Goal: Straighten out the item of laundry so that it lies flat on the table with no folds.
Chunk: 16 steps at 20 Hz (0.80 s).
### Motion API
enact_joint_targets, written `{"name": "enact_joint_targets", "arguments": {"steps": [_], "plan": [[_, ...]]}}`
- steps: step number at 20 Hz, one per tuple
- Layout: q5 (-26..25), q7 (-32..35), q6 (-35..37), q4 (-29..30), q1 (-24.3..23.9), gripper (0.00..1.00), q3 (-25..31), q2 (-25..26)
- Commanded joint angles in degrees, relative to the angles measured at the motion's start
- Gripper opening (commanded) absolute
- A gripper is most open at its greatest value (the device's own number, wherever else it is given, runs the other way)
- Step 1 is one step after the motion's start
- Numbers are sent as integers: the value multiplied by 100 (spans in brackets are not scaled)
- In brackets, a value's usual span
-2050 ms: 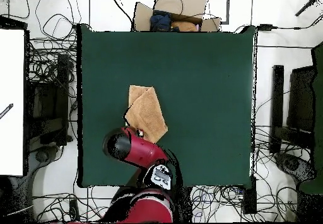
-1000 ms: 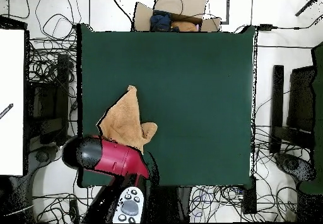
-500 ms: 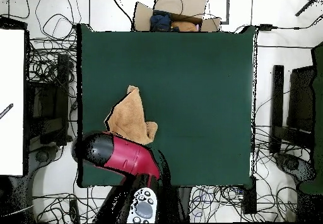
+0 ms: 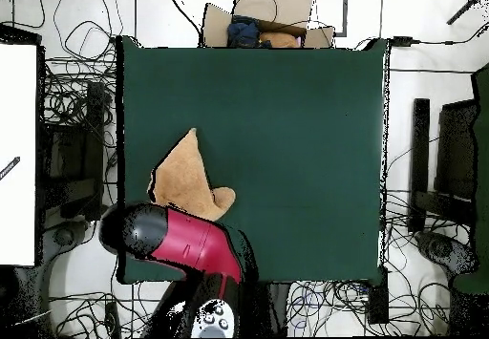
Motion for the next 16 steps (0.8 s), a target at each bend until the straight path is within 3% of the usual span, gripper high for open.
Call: {"name": "enact_joint_targets", "arguments": {"steps": [1, 16], "plan": [[-258, 1965, 998, -332, 199, 0, -356, -412], [-288, 2215, 2018, -515, 603, 0, -842, -938]]}}
